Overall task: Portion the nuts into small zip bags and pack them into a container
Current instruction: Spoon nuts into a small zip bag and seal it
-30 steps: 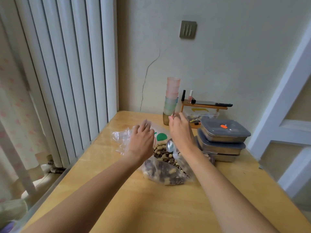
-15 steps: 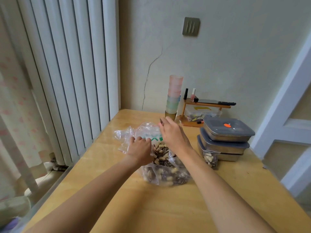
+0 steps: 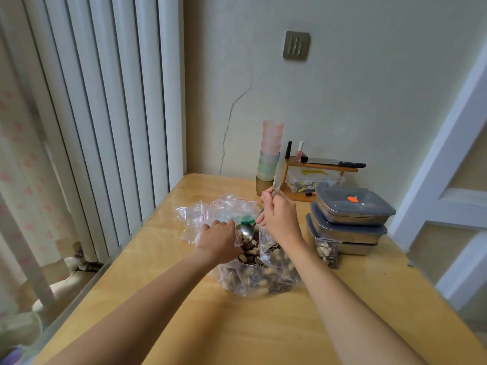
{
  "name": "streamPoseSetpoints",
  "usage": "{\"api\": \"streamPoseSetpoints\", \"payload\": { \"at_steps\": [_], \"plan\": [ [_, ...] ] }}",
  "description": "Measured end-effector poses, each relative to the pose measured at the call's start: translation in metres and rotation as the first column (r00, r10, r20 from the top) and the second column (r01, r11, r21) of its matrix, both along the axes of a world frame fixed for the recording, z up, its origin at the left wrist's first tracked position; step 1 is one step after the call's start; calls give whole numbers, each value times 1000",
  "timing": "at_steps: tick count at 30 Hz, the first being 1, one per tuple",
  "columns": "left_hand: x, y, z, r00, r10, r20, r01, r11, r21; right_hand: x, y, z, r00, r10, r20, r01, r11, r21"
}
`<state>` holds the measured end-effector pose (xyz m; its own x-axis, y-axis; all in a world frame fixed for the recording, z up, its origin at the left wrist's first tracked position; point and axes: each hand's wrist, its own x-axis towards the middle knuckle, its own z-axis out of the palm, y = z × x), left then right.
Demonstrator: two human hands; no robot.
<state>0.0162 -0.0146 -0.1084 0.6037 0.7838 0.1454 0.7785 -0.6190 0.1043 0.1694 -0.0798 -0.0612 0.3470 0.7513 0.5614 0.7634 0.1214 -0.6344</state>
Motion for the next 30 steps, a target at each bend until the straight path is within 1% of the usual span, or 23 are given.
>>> {"api": "streamPoseSetpoints", "payload": {
  "at_steps": [4, 7, 11, 15, 16, 18, 20, 22, 25, 27, 30],
  "plan": [
    [1, -1, -2, 1000, 16, -2, -16, 1000, 4, 1, 0, -6, 984, -38, -176, 38, 999, -4],
    [-1, 0, -1, 1000, 22, 17, -22, 1000, -5, 4, 0, -8, 942, -122, -314, 104, 992, -75],
    [-5, -1, 2, 998, 14, 63, -12, 1000, -27, 8, 0, -14, 837, -187, -515, 115, 979, -167],
    [-8, 0, 2, 986, 11, 167, -3, 999, -48, 14, 0, -17, 703, -233, -672, 158, 972, -171],
    [-8, 0, 3, 979, 12, 205, -1, 999, -54, 17, 0, -16, 681, -242, -691, 179, 970, -163],
    [-7, -1, 6, 964, 13, 264, 5, 998, -67, 24, -1, -11, 683, -290, -670, 241, 956, -168],
    [-6, 0, 8, 957, 12, 290, 11, 997, -76, 32, -3, -5, 696, -336, -634, 296, 939, -173],
    [-4, -1, 8, 955, 8, 297, 18, 996, -83, 39, -6, 1, 691, -351, -632, 313, 933, -176],
    [-2, -1, 9, 946, -7, 325, 40, 995, -94, 45, -12, 7, 694, -347, -630, 312, 934, -171],
    [0, -3, 10, 934, -44, 355, 89, 990, -111, 46, -14, 7, 703, -325, -633, 284, 944, -170],
    [5, -5, 11, 940, -121, 319, 183, 968, -173, 45, -16, 3, 692, -279, -666, 199, 960, -195]
  ]
}}
